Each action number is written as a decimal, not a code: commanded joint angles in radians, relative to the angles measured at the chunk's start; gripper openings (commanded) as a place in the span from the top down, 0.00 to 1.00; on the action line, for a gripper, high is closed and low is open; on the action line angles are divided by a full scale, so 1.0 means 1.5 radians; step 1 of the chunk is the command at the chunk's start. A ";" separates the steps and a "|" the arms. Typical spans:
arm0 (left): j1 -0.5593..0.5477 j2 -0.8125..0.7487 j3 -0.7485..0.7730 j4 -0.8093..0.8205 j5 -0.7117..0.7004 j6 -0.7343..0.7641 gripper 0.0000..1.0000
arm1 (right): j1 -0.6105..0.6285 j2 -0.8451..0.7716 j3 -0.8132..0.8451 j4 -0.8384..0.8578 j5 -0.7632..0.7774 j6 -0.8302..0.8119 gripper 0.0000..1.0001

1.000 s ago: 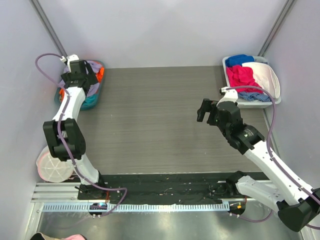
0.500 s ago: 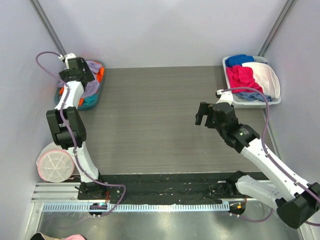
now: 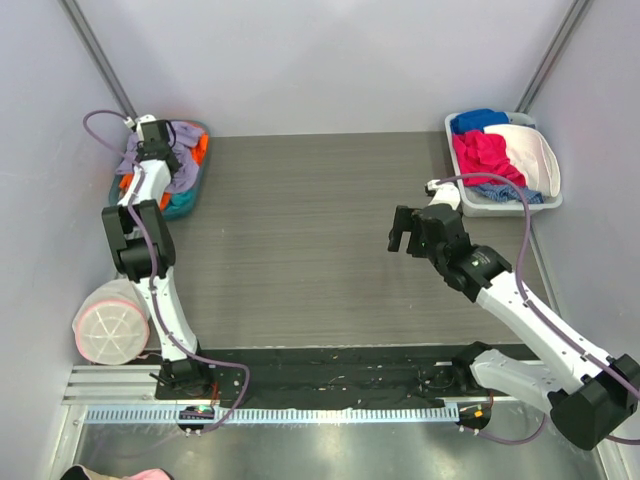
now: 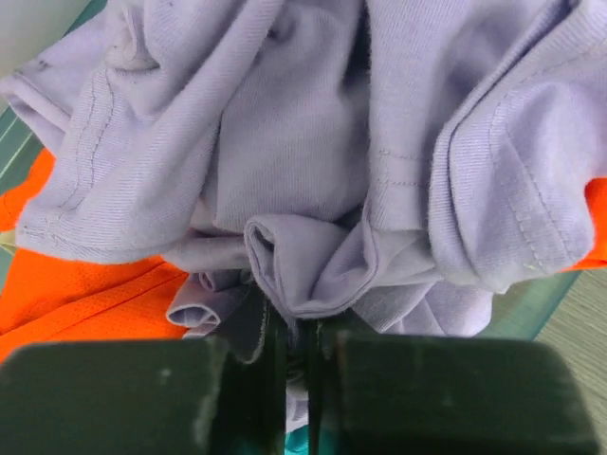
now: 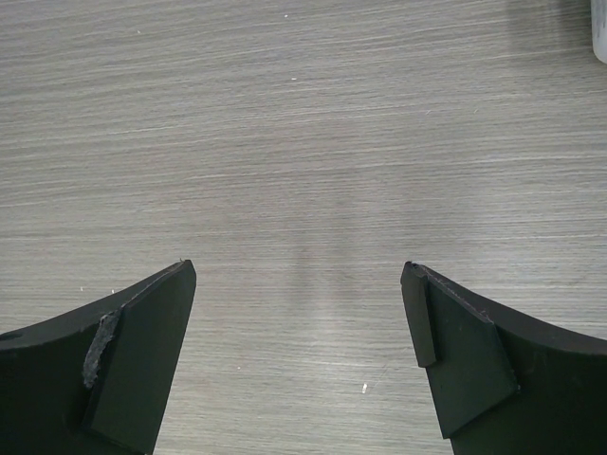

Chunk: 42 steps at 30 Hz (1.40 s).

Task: Fold and stack the t-shirts
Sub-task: Grab the tshirt from the pile, then move the tshirt to the center of the board

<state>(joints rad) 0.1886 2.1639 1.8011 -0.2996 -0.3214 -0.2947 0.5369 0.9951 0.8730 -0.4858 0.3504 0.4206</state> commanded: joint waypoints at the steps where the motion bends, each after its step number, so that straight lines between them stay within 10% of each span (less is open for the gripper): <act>1: 0.002 -0.003 0.027 0.014 0.038 -0.017 1.00 | 0.003 -0.006 -0.002 0.024 -0.007 0.000 0.00; 14: -0.114 -0.330 -0.127 -0.005 -0.002 -0.019 1.00 | 0.004 -0.065 -0.021 0.025 -0.045 0.033 0.00; 27: -0.273 -0.541 -0.042 -0.186 0.048 -0.060 1.00 | 0.003 -0.107 0.003 0.004 -0.032 0.050 0.00; 37: -0.585 -0.500 -0.084 -0.186 -0.040 -0.085 1.00 | 0.004 -0.130 0.047 -0.031 0.013 0.066 0.00; 42: -0.627 -0.483 -0.115 -0.164 -0.078 -0.100 1.00 | 0.003 -0.152 0.049 -0.046 0.019 0.078 0.00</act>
<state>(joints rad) -0.7361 1.4681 1.6424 -0.6044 -0.3481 -0.4202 0.5369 0.8009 0.9070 -0.5320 0.3458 0.5137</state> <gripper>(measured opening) 0.105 0.996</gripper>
